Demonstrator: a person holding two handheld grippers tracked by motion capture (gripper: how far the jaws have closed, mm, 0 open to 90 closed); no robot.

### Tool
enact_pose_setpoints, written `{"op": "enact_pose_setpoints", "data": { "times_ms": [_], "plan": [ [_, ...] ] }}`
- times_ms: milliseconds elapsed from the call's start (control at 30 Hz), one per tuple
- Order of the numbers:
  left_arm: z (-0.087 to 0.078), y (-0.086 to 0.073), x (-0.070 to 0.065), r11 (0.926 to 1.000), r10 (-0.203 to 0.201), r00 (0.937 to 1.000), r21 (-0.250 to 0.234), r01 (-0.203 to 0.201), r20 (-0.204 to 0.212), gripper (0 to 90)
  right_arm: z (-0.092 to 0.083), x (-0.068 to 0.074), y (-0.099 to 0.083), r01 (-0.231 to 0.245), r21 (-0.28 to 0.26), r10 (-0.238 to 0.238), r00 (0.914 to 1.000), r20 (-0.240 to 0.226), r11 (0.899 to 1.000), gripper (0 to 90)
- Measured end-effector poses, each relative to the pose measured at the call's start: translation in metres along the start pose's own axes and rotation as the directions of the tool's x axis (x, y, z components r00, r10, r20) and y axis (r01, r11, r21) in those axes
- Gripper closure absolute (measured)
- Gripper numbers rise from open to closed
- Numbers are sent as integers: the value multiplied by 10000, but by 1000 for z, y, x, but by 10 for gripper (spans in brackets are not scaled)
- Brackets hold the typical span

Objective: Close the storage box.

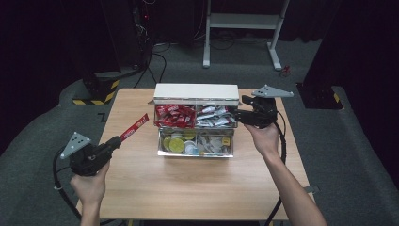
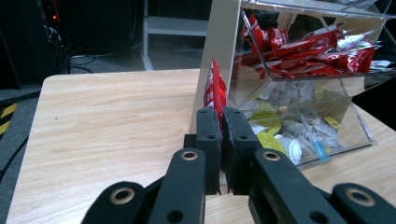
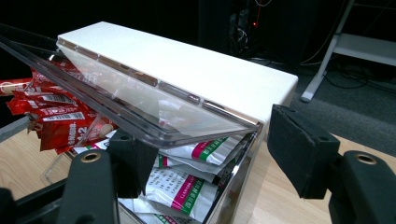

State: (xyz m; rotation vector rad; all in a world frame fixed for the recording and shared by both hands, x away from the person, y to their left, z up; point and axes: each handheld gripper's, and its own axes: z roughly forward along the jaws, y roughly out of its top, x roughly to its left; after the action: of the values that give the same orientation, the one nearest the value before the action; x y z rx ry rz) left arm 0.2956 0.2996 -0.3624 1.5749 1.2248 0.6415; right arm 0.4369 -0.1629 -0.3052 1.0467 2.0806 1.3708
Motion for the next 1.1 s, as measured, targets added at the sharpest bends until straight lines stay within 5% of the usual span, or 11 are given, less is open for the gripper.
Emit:
{"op": "enact_pose_setpoints", "data": {
  "times_ms": [1100],
  "plan": [
    [45,-33,11,9946,-87,9982,1026,148,-599,858,0,1,0,-8,43,8,10000,89,10000,342]
  ]
}}
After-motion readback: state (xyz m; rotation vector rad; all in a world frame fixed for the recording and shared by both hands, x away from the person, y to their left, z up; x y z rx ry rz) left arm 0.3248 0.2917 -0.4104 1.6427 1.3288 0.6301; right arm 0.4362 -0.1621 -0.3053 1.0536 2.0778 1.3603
